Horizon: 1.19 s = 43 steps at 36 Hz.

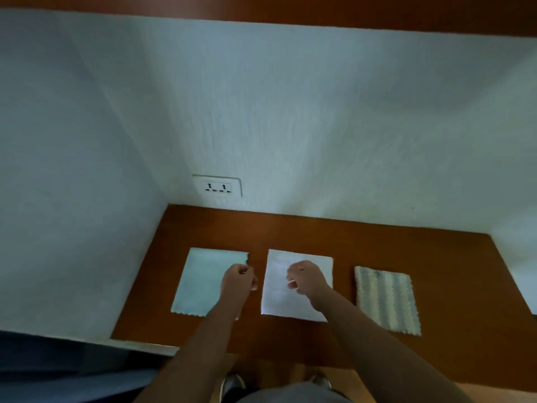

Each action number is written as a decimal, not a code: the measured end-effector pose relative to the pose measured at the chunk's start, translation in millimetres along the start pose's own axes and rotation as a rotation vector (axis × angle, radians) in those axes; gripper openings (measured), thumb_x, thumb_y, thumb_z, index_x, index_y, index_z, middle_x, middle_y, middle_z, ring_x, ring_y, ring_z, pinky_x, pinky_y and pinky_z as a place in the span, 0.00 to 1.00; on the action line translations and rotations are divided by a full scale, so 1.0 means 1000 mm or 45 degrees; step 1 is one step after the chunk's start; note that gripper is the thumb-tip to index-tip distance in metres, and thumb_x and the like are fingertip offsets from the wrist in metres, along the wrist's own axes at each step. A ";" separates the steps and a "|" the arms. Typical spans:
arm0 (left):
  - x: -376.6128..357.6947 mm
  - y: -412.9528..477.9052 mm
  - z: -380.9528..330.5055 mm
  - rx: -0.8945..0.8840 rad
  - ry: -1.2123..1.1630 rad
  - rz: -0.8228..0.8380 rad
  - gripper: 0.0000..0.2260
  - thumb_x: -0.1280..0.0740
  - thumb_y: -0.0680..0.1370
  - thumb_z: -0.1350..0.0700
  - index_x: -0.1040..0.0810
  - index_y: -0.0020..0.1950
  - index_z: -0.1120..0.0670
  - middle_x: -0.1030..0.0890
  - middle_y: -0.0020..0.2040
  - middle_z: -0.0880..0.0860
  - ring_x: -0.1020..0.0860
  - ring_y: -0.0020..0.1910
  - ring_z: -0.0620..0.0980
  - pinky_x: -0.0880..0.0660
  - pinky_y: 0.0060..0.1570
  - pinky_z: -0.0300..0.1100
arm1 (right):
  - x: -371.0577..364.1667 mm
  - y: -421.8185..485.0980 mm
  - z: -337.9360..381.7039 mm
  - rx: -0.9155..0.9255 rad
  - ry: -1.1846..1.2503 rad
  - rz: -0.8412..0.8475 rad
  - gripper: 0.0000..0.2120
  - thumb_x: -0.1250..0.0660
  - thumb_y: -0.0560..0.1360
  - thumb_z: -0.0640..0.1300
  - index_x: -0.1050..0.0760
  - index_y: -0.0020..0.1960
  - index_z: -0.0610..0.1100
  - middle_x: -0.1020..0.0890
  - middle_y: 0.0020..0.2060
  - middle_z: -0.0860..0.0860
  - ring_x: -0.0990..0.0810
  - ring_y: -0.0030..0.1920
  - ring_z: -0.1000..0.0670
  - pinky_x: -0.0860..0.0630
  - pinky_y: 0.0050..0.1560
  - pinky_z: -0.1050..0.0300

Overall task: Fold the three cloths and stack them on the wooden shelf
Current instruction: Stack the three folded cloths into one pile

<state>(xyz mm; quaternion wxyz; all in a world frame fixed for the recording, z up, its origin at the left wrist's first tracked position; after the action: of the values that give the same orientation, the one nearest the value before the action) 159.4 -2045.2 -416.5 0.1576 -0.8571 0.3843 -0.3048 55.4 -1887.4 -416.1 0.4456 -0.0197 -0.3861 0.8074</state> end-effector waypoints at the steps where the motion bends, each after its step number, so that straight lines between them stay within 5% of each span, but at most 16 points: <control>1: 0.013 0.004 0.004 0.004 0.040 -0.026 0.07 0.40 0.80 0.59 0.24 0.52 0.60 0.21 0.42 0.55 0.22 0.40 0.51 0.25 0.42 0.43 | -0.011 -0.002 0.004 0.001 0.009 0.045 0.05 0.39 0.77 0.37 0.26 0.44 0.42 0.23 0.42 0.47 0.24 0.37 0.54 0.26 0.35 0.64; 6: 0.072 0.023 0.025 0.024 0.387 -0.091 0.08 0.37 0.77 0.57 0.26 0.53 0.59 0.21 0.45 0.55 0.24 0.42 0.51 0.30 0.40 0.41 | -0.062 -0.004 0.012 -0.084 -0.023 0.157 0.09 0.39 0.76 0.37 0.30 0.37 0.45 0.25 0.35 0.51 0.27 0.33 0.56 0.29 0.31 0.65; 12: 0.119 0.040 0.043 0.097 0.747 -0.167 0.19 0.35 0.77 0.52 0.32 0.64 0.58 0.26 0.60 0.57 0.25 0.56 0.55 0.26 0.50 0.45 | -0.100 0.000 0.018 -0.120 -0.128 0.103 0.12 0.39 0.76 0.39 0.34 0.33 0.45 0.30 0.31 0.50 0.31 0.32 0.53 0.33 0.34 0.60; 19: 0.127 0.061 0.059 0.179 0.750 -0.108 0.25 0.32 0.75 0.49 0.32 0.66 0.61 0.27 0.62 0.60 0.26 0.58 0.57 0.25 0.54 0.51 | -0.112 0.003 0.013 -0.218 -0.052 0.042 0.14 0.40 0.76 0.38 0.40 0.34 0.44 0.37 0.32 0.49 0.37 0.32 0.53 0.38 0.32 0.60; 22: 0.123 0.064 0.058 0.168 0.701 -0.070 0.24 0.31 0.74 0.49 0.31 0.64 0.61 0.25 0.59 0.59 0.24 0.55 0.56 0.25 0.49 0.48 | -0.112 0.004 0.012 -0.246 0.002 0.035 0.03 0.40 0.77 0.38 0.30 0.47 0.38 0.28 0.41 0.44 0.31 0.38 0.51 0.33 0.40 0.57; 25: 0.121 0.066 0.061 0.174 0.640 -0.055 0.24 0.31 0.74 0.50 0.32 0.64 0.61 0.25 0.58 0.58 0.24 0.54 0.56 0.26 0.48 0.47 | -0.113 0.007 0.012 -0.243 0.022 0.035 0.17 0.40 0.76 0.37 0.33 0.63 0.30 0.25 0.48 0.40 0.30 0.43 0.48 0.33 0.43 0.56; 29: 0.120 0.072 0.067 0.203 0.616 -0.027 0.21 0.31 0.74 0.52 0.29 0.61 0.64 0.22 0.54 0.59 0.22 0.50 0.56 0.28 0.40 0.43 | -0.115 0.009 0.010 -0.267 0.005 0.018 0.10 0.38 0.76 0.36 0.29 0.55 0.32 0.31 0.37 0.46 0.29 0.45 0.46 0.32 0.43 0.56; 33: 0.118 0.076 0.069 0.186 0.571 0.017 0.10 0.32 0.75 0.54 0.26 0.44 0.60 0.25 0.37 0.52 0.24 0.38 0.50 0.30 0.34 0.40 | -0.114 0.009 0.012 -0.262 -0.004 0.015 0.16 0.38 0.76 0.37 0.32 0.61 0.30 0.25 0.55 0.39 0.25 0.54 0.43 0.26 0.52 0.51; 35: 0.117 0.076 0.069 0.176 0.537 0.030 0.11 0.32 0.75 0.55 0.29 0.37 0.58 0.26 0.36 0.51 0.25 0.39 0.51 0.29 0.37 0.41 | -0.114 0.010 0.011 -0.258 -0.006 0.010 0.15 0.37 0.76 0.37 0.31 0.61 0.31 0.25 0.57 0.38 0.25 0.57 0.41 0.26 0.57 0.49; 40: 0.113 0.074 0.073 0.216 0.460 0.052 0.11 0.32 0.75 0.54 0.24 0.45 0.62 0.25 0.38 0.54 0.23 0.43 0.54 0.26 0.43 0.45 | -0.117 0.010 0.007 -0.255 -0.012 0.027 0.11 0.37 0.76 0.39 0.29 0.56 0.33 0.26 0.49 0.42 0.26 0.51 0.45 0.27 0.49 0.54; 43: 0.112 0.073 0.076 0.229 0.463 0.053 0.15 0.32 0.75 0.52 0.24 0.53 0.63 0.21 0.47 0.58 0.22 0.46 0.55 0.28 0.40 0.43 | -0.117 0.011 0.004 -0.240 -0.053 -0.002 0.07 0.37 0.76 0.39 0.31 0.40 0.39 0.29 0.39 0.47 0.27 0.42 0.49 0.29 0.40 0.58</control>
<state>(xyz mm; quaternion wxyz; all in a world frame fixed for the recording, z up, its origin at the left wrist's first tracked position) 225.6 -2174.7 -466.0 0.1677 -0.7624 0.3951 -0.4843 116.1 -1979.4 -456.9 0.4342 -0.0445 -0.4695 0.7675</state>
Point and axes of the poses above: each hand's wrist, its own y-axis towards the middle knuckle, its own x-axis out of the back of the hand, z = x × y, the point moved 10 cm from there along y, towards the middle knuckle
